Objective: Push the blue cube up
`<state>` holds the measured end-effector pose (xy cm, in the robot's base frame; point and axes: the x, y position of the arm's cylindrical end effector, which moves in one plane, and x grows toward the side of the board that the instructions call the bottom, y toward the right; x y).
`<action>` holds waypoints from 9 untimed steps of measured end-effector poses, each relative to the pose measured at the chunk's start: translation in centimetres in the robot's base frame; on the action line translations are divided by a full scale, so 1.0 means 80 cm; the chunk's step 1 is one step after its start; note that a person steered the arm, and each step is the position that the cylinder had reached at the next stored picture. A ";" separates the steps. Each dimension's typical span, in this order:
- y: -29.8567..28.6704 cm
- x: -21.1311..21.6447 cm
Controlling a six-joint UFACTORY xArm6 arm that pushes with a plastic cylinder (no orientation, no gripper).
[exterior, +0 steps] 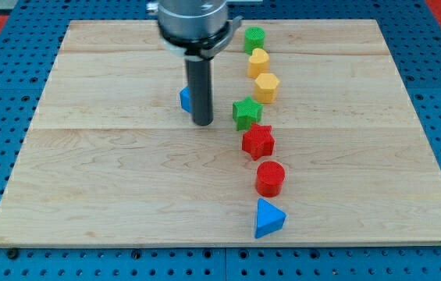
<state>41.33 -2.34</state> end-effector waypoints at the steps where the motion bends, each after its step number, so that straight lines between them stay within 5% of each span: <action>1: -0.007 -0.084; 2: -0.009 -0.085; 3: -0.001 -0.030; 4: -0.053 -0.031; 7: -0.037 -0.203; 9: -0.019 -0.224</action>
<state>23.42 -3.88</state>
